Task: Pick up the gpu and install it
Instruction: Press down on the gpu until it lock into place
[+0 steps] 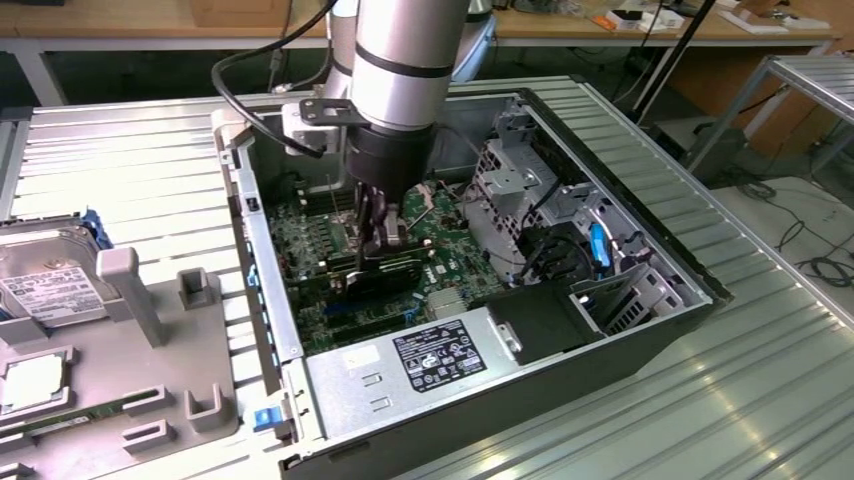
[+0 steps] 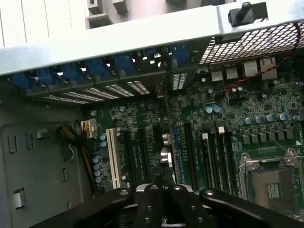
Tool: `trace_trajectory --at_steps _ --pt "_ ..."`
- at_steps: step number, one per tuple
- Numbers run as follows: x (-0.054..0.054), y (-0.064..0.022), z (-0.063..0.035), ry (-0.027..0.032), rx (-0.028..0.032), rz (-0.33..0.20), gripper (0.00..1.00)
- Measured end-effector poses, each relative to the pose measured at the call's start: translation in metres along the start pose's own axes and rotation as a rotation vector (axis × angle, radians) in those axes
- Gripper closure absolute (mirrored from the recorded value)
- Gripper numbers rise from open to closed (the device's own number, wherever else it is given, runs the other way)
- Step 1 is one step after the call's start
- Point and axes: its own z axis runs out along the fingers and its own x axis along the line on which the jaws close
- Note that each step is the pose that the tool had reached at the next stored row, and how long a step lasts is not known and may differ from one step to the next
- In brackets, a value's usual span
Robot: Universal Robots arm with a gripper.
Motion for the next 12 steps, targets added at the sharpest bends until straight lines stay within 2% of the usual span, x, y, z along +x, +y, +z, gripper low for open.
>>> trace_trajectory --at_steps 2,3,4,7,10,12 --pt "0.0 -0.0002 0.0 -0.0118 0.0059 -0.007 0.89" --pt "0.0 -0.0003 0.0 -0.0182 0.0121 -0.014 0.89" --pt "-0.0001 -0.0004 0.0003 -0.0196 0.0152 -0.017 0.89" --pt "-0.0002 -0.0004 0.0014 -0.0194 0.0169 -0.02 0.89" --pt "-0.0008 -0.0008 0.0058 -0.0206 0.0295 -0.022 0.89" --pt "-0.0013 -0.0015 0.008 -0.021 0.0333 -0.024 0.89"
